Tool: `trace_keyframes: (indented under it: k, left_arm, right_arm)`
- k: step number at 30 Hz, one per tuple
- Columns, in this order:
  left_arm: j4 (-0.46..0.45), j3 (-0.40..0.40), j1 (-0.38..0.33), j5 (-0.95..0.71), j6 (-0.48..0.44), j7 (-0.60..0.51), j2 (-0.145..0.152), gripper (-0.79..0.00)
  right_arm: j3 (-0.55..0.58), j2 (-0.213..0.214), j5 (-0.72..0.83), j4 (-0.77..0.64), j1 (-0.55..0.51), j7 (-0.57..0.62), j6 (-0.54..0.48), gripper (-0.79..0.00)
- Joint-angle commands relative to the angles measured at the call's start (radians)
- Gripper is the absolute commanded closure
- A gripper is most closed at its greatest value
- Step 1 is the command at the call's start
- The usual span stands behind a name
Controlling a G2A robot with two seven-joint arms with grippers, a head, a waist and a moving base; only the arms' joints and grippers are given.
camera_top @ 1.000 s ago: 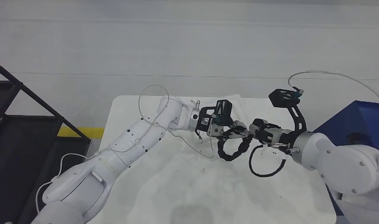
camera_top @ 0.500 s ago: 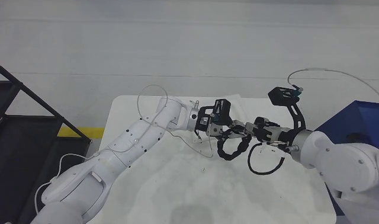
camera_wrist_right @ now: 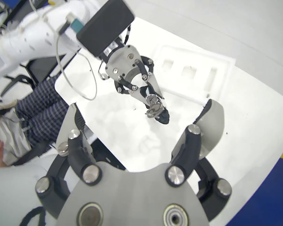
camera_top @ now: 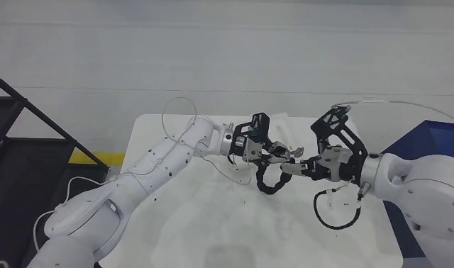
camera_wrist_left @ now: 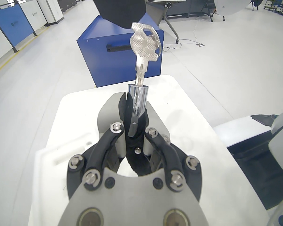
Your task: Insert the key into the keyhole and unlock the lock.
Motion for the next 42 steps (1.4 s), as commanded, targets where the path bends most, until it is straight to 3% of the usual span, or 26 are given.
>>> trace_keyframes:
  k: [1,10,16,22,33,34,35,36,40,42]
  left_arm:
    - [-0.002,0.032,-0.023,-0.077,0.000,-0.034,0.011,0.000]
    - [-0.063,0.175,-0.124,-0.328,0.000,-0.172,0.073,0.000]
    - [-0.080,0.229,-0.167,-0.399,0.000,-0.203,0.108,0.000]
    - [-0.097,0.265,-0.183,-0.412,0.000,-0.205,0.120,0.000]
    - [-0.106,0.265,-0.175,-0.418,0.000,-0.228,0.118,0.000]
    - [-0.107,0.265,-0.176,-0.418,0.000,-0.230,0.117,0.000]
    - [-0.107,0.265,-0.176,-0.419,0.000,-0.232,0.116,0.000]
    - [-0.108,0.265,-0.176,-0.420,0.000,-0.234,0.114,0.000]
    - [-0.107,0.265,-0.175,-0.424,0.000,-0.241,0.110,0.000]
    - [-0.106,0.265,-0.174,-0.424,0.000,-0.243,0.109,0.000]
  right_arm:
    - [-0.003,0.003,0.008,0.012,-0.004,0.025,-0.112,-0.785]
    - [-0.016,0.008,-0.037,0.021,-0.008,0.017,-0.247,-0.785]
    - [-0.017,0.008,-0.030,0.032,-0.007,0.013,-0.249,-0.785]
    - [-0.018,0.009,-0.055,0.029,-0.012,0.001,-0.259,-0.785]
    - [0.003,0.027,-0.167,0.044,-0.007,-0.037,-0.664,-0.785]
    - [0.001,0.028,-0.172,0.045,-0.007,-0.043,-0.678,-0.760]
    - [-0.003,0.029,-0.183,0.043,-0.006,-0.052,-0.688,-0.643]
    - [-0.006,0.030,-0.189,0.043,-0.005,-0.064,-0.699,-0.591]
    - [-0.022,0.033,-0.217,0.033,-0.004,-0.089,-0.723,-0.551]
    - [-0.023,0.034,-0.237,0.033,0.002,-0.097,-0.727,-0.434]
